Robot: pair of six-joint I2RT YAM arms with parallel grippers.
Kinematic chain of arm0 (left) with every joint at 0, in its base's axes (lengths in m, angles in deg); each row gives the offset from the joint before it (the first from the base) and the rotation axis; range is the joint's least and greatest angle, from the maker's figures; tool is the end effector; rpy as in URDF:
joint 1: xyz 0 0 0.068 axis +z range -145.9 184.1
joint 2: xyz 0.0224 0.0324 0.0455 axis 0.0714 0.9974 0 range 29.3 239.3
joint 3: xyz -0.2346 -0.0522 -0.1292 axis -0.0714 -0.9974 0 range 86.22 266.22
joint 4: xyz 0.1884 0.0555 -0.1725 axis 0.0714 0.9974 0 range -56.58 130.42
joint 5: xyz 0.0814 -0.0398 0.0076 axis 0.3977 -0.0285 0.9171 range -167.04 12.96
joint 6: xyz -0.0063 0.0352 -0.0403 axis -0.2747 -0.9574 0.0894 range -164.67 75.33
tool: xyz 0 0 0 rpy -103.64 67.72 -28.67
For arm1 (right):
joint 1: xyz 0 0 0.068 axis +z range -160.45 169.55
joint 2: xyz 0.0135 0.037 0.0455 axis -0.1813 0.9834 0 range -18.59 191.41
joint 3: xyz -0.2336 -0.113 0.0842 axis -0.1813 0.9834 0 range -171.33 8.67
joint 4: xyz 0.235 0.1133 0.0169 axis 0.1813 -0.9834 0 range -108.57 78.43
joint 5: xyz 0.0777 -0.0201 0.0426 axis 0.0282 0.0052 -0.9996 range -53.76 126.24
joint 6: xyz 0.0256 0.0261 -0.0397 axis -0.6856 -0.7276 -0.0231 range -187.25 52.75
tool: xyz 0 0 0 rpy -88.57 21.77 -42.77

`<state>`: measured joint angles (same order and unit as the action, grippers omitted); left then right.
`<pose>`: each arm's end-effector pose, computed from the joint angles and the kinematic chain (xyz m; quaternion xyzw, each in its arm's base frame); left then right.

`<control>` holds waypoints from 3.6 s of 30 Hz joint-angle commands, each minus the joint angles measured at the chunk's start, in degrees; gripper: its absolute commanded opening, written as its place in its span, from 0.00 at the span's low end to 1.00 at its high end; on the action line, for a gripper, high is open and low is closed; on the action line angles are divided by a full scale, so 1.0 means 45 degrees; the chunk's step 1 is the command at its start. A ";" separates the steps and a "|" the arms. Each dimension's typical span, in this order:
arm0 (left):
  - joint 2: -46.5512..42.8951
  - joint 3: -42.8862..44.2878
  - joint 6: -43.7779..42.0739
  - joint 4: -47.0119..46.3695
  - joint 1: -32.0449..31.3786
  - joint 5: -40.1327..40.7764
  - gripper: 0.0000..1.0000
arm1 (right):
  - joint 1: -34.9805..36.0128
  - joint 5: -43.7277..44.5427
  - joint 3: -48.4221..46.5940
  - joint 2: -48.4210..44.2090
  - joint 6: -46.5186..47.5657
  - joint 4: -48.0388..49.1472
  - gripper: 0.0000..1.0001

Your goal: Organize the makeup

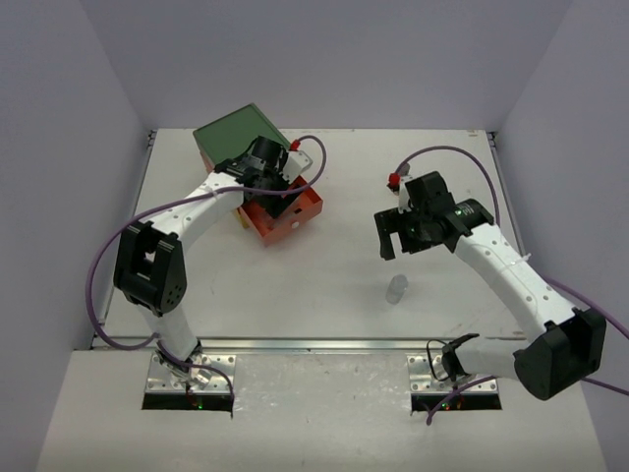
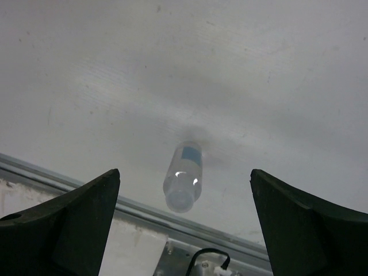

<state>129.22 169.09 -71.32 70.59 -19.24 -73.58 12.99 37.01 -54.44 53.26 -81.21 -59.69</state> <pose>0.3510 -0.1491 0.2703 0.3935 0.8661 0.0376 0.3061 0.2285 0.0986 0.2947 -0.0773 0.9554 0.0853 0.2721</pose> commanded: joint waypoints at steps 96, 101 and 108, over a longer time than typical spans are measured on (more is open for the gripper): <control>-0.0671 -0.0161 -0.0895 -0.2048 -0.0518 0.2778 0.48 | -0.1225 -0.4455 0.0185 0.1258 -0.4526 0.4955 0.99; -0.0778 -0.0139 -0.0934 -0.2001 -0.0518 0.2717 0.78 | -0.1225 -0.4743 0.0121 0.1289 -0.4425 0.5214 0.99; -0.1299 0.0035 -0.0838 -0.1796 -0.0864 0.2161 0.83 | -0.1206 -0.8518 0.1294 0.1452 -0.5706 0.8925 0.99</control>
<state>127.43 165.97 -75.26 65.08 -22.12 -64.22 7.35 9.32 -51.52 60.58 -102.77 -32.66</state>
